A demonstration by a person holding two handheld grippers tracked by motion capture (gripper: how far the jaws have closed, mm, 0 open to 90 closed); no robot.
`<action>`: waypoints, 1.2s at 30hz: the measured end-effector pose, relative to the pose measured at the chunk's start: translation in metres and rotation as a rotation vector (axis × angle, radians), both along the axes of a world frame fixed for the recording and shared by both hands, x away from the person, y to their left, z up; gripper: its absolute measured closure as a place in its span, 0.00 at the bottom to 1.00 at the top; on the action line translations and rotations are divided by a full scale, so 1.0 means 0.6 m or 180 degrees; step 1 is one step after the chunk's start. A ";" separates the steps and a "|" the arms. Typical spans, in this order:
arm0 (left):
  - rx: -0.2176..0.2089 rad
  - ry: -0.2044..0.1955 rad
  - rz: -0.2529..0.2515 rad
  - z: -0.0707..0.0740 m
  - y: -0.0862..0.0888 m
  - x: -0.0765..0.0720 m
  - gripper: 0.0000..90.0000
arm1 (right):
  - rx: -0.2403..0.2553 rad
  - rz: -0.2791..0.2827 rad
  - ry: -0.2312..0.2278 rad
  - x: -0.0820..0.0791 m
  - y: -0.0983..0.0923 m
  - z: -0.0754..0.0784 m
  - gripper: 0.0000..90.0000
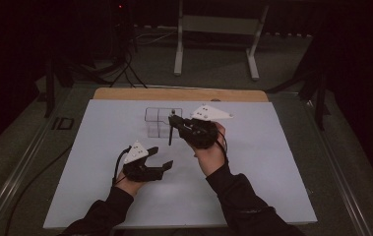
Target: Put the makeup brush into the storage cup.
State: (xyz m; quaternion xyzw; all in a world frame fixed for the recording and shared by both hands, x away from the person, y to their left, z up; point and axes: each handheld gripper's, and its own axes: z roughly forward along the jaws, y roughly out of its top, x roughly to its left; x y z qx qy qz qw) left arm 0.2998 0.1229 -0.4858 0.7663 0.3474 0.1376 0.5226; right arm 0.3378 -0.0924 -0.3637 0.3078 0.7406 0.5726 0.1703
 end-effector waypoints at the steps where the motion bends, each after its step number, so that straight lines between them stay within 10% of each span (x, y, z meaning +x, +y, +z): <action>1: 0.0002 0.0010 -0.0030 -0.001 0.000 0.001 0.25 | 0.0018 -0.0008 -0.0029 0.002 -0.002 0.003 0.93; 22: 0.0053 -0.0025 -0.0243 -0.008 -0.005 -0.005 0.03 | 0.0020 -0.0077 -0.0387 0.060 0.011 0.068 0.93; 36: 0.0045 -0.0008 -0.0156 -0.009 0.001 -0.005 0.01 | 0.0036 -0.0151 -0.0315 0.112 0.030 0.075 0.93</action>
